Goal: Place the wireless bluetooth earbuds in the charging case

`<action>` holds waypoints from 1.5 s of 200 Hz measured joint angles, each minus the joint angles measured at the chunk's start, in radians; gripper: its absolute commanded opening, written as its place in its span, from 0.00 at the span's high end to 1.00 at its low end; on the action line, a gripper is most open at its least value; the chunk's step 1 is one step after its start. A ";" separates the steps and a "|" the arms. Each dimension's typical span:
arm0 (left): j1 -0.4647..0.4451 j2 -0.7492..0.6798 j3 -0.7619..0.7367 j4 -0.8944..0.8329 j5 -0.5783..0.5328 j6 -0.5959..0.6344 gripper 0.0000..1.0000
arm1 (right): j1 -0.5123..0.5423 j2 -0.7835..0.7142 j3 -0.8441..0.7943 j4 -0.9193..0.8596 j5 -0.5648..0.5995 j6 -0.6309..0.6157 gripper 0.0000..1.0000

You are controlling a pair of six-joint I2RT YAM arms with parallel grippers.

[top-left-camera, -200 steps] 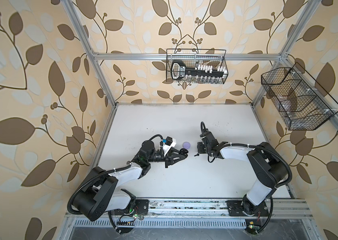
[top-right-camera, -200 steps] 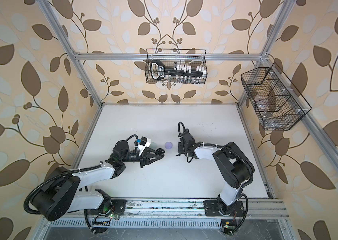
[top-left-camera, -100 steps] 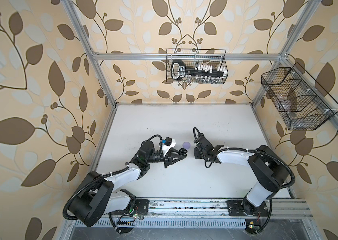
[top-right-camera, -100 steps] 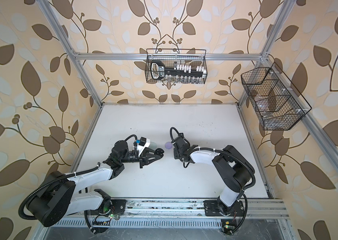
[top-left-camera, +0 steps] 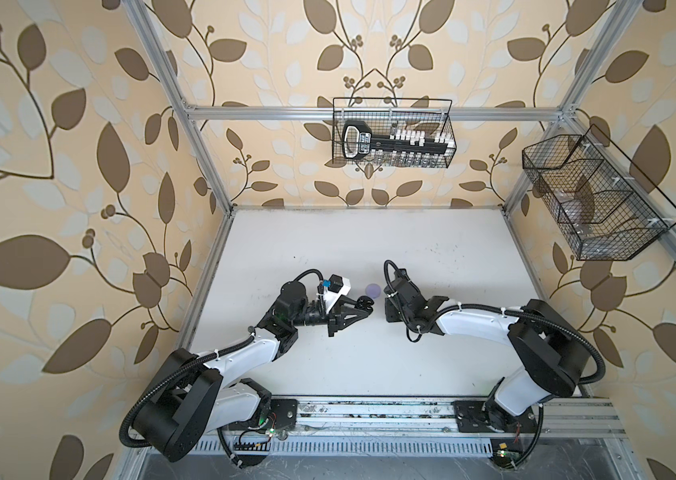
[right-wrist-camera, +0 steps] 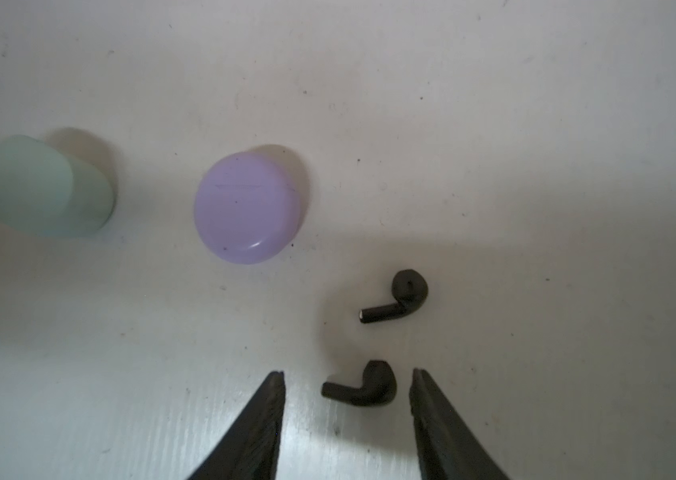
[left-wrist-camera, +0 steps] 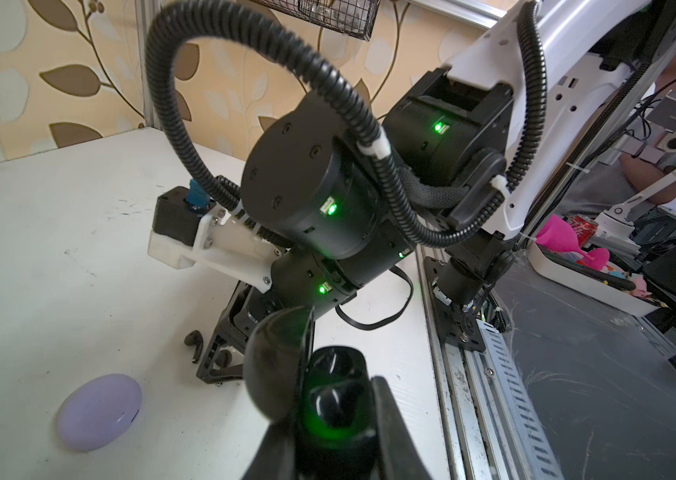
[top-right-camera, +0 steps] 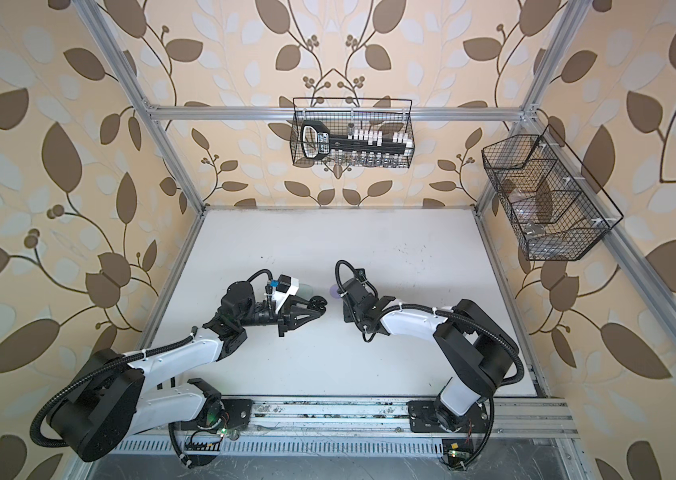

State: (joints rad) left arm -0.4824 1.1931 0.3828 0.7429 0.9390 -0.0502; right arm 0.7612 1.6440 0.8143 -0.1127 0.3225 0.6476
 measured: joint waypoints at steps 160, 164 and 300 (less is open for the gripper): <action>0.000 -0.022 -0.006 -0.018 -0.005 0.004 1.00 | 0.018 -0.021 -0.069 -0.022 0.048 0.028 0.63; 0.000 -0.022 -0.006 -0.018 -0.005 0.004 1.00 | 0.018 -0.022 -0.069 -0.022 0.048 0.029 0.62; 0.000 -0.035 -0.007 -0.036 -0.007 0.022 1.00 | 0.072 0.041 0.001 -0.021 0.042 -0.007 0.58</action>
State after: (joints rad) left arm -0.4824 1.1580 0.3759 0.7067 0.9321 -0.0284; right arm 0.8333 1.6852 0.8154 -0.1337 0.3645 0.6403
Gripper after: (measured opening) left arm 0.219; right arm 0.379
